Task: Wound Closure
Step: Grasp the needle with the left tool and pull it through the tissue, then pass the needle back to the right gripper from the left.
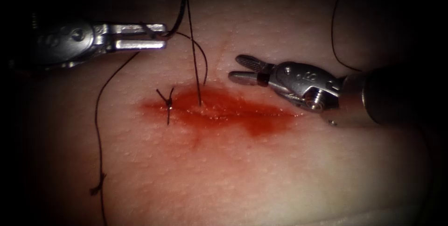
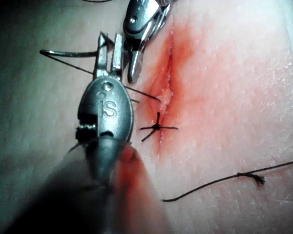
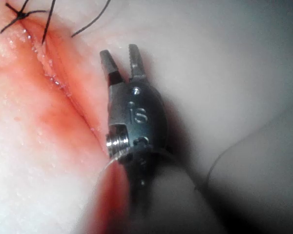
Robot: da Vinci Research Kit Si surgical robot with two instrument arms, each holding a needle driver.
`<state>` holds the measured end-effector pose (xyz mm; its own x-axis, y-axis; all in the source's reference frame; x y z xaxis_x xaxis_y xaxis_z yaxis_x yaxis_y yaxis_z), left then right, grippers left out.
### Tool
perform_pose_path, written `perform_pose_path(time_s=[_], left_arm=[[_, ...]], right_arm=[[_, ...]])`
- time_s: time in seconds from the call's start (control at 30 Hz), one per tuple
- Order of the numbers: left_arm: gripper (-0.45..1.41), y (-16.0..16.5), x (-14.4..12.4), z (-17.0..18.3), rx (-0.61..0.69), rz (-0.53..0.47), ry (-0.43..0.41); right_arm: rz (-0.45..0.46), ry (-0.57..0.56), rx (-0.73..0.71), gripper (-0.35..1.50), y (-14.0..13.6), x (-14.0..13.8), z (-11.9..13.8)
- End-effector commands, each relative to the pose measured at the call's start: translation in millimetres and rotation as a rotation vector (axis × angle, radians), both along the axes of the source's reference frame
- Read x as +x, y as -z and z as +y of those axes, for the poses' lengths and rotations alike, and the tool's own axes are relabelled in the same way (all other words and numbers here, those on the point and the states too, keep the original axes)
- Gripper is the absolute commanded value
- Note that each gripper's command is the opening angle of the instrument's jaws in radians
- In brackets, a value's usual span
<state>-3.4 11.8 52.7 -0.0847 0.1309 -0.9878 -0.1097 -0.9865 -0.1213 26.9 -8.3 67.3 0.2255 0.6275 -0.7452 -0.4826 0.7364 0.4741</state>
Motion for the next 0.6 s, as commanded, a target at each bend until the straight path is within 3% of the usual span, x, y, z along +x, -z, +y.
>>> perform_pose_path(time_s=[0.03, 0.2, 0.4, 0.6], left_arm=[[-0.45, -0.6, -0.4, 0.5, -0.005, -0.003, 0.011], [-0.45, -1.5, 0.0, 0.9, -0.020, 0.036, 0.055], [-0.45, -3.8, -0.6, -1.6, -0.050, 0.084, 0.084], [-0.45, -6.5, -1.2, -4.2, -0.084, 0.112, 0.096]], right_arm=[[0.003, 0.003, 0.000, 0.26, -0.5, 0.6, -0.1], [0.005, 0.006, 0.003, 0.27, -0.2, 0.3, -0.1], [0.012, -0.002, 0.032, 0.44, 0.9, 0.0, 0.4], [0.100, -0.142, 0.237, 1.12, 2.8, 0.0, 0.8]])
